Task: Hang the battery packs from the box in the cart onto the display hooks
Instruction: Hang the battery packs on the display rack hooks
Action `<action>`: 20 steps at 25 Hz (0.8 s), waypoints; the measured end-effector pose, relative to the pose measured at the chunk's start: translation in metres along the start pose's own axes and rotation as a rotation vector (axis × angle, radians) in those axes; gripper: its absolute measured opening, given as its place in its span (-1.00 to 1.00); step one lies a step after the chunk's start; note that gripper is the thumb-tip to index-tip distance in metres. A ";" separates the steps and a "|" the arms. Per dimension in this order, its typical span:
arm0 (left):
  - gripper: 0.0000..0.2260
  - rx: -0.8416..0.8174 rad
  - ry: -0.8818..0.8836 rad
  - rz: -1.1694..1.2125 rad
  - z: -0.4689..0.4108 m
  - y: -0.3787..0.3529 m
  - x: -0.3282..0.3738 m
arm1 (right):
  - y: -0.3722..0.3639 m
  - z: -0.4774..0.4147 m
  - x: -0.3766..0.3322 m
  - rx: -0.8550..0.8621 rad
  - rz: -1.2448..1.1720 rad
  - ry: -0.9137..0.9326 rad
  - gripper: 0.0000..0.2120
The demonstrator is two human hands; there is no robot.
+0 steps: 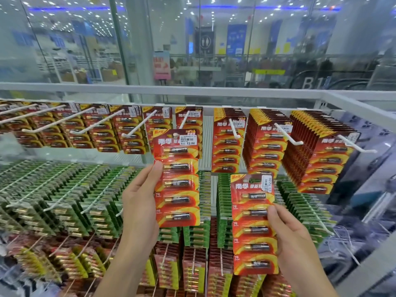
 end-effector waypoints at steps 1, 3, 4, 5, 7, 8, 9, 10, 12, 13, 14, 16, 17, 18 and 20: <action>-0.78 -0.002 -0.001 -0.003 -0.001 0.000 0.001 | -0.001 0.001 0.000 0.005 0.012 0.002 -0.69; -0.79 -0.005 0.003 -0.009 -0.005 0.000 0.001 | -0.002 0.003 0.002 0.014 0.027 0.003 -0.69; -0.81 -0.011 0.009 -0.011 -0.008 0.000 0.000 | -0.003 0.003 0.003 0.020 0.028 0.004 -0.69; -0.82 -0.020 0.015 -0.013 -0.011 -0.002 -0.001 | -0.003 0.005 0.002 0.026 0.029 0.004 -0.69; -0.80 -0.039 0.017 -0.023 -0.022 -0.006 -0.004 | -0.004 0.005 0.002 0.037 0.024 0.008 -0.67; -0.79 -0.045 0.014 -0.032 -0.030 -0.009 -0.006 | -0.005 0.005 0.001 0.045 0.020 0.011 -0.66; -0.78 -0.047 0.012 -0.043 -0.038 -0.013 -0.008 | -0.006 0.005 0.000 0.053 0.017 0.014 -0.66; -0.78 -0.045 0.011 -0.051 -0.046 -0.016 -0.009 | -0.007 0.005 -0.002 0.060 0.015 0.020 -0.67; -0.80 -0.038 0.001 -0.068 -0.065 -0.022 -0.013 | -0.010 0.005 -0.006 0.070 0.014 0.038 -0.71; -0.80 -0.041 -0.007 -0.078 -0.074 -0.026 -0.015 | -0.012 0.005 -0.009 0.071 0.017 0.048 -0.73; -0.80 -0.045 -0.016 -0.091 -0.082 -0.030 -0.016 | -0.013 0.005 -0.012 0.066 0.025 0.060 -0.76; -0.81 -0.049 -0.040 -0.120 -0.097 -0.039 -0.019 | -0.015 0.005 -0.017 0.068 0.042 0.089 -0.77; -0.82 -0.044 -0.048 -0.127 -0.105 -0.043 -0.020 | -0.016 0.005 -0.020 0.074 0.046 0.104 -0.76; -0.83 -0.042 -0.052 -0.128 -0.113 -0.048 -0.022 | -0.017 0.004 -0.024 0.078 0.048 0.127 -0.76; -0.83 -0.041 -0.054 -0.138 -0.128 -0.056 -0.025 | -0.021 0.003 -0.034 0.068 0.063 0.184 -0.76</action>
Point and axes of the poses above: each hand's wrist, its own z-axis away from the middle knuckle, its own y-axis out of the back of the hand, x = y × z, the point moved 3 cm from there along -z, towards the middle knuckle, and after that the axes turned 6 degrees about x, right-handed, at the moved point
